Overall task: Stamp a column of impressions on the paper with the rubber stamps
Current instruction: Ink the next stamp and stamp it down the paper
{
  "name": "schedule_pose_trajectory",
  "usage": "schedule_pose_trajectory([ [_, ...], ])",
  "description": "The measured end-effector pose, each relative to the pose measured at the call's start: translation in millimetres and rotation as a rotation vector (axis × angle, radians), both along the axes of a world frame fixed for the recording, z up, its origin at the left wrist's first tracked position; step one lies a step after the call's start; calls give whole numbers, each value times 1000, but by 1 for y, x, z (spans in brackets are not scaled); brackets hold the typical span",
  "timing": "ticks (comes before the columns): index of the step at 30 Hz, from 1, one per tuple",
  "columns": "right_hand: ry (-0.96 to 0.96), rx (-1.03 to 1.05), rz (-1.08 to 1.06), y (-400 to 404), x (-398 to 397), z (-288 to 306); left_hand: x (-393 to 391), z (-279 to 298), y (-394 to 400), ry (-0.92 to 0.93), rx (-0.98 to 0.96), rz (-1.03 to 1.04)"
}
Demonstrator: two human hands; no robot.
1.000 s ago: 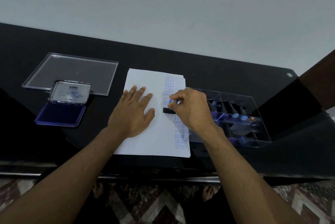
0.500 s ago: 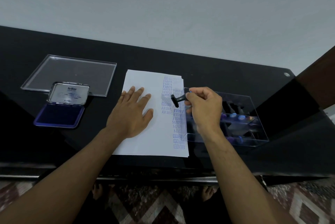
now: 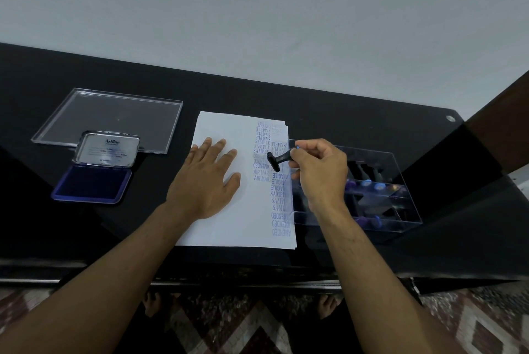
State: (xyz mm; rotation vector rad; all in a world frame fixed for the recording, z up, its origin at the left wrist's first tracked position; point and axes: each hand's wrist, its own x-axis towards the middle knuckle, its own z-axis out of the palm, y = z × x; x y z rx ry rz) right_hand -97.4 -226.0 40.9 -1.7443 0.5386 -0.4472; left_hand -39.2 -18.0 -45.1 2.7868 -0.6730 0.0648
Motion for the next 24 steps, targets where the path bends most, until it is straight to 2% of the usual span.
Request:
schedule_pose_trajectory([
  [15, 1, -29, 14, 1, 1, 0, 0, 2, -1, 6, 0, -11],
  [20, -8, -36, 27, 7, 2, 2, 1, 8, 3, 56, -88, -5],
  [24, -30, -34, 66, 23, 1, 7, -7, 17, 18, 21, -161, 24],
])
